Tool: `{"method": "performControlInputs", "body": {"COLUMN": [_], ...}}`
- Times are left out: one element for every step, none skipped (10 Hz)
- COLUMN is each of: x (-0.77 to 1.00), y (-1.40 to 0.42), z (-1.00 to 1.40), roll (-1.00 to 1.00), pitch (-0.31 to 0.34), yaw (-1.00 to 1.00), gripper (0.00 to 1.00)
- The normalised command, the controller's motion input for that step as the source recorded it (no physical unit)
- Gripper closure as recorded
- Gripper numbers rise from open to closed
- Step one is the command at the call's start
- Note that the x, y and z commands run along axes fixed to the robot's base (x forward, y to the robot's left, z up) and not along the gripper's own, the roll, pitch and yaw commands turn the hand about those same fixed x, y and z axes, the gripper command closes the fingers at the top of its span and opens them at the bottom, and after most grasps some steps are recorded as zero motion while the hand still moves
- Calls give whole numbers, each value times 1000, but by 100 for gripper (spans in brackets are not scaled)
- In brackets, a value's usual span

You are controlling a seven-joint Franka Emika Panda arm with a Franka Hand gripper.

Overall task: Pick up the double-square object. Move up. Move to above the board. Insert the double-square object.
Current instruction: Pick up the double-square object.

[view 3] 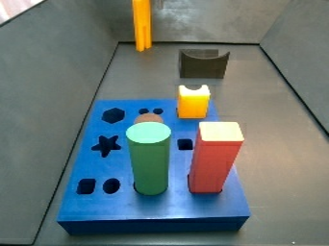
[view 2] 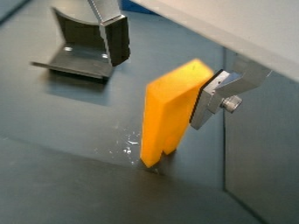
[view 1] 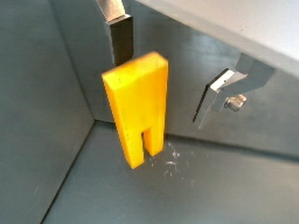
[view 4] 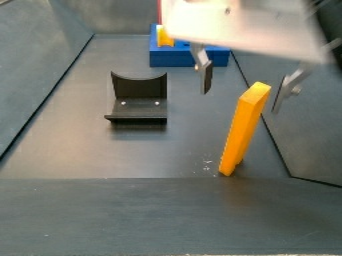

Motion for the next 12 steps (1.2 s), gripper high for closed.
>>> {"method": "performControlInputs", "body": {"x": [0,-37,-114,-17,0,0,0,0,0,0,0,0], "y": [57,3,-94,0,0,0,0,0,0,0,0,0], "z": [-526,-377,0,0,0,0,0,0,0,0,0,0], "roll": [-264,-193,1,0,0,0,0,0,0,0,0,0], "pitch": [-47,-60,-36,0,0,0,0,0,0,0,0,0], "yaw": [-517,-306,0,0,0,0,0,0,0,0,0,0], "gripper": [0,0,0,0,0,100,100,100,100,100,100,100]}}
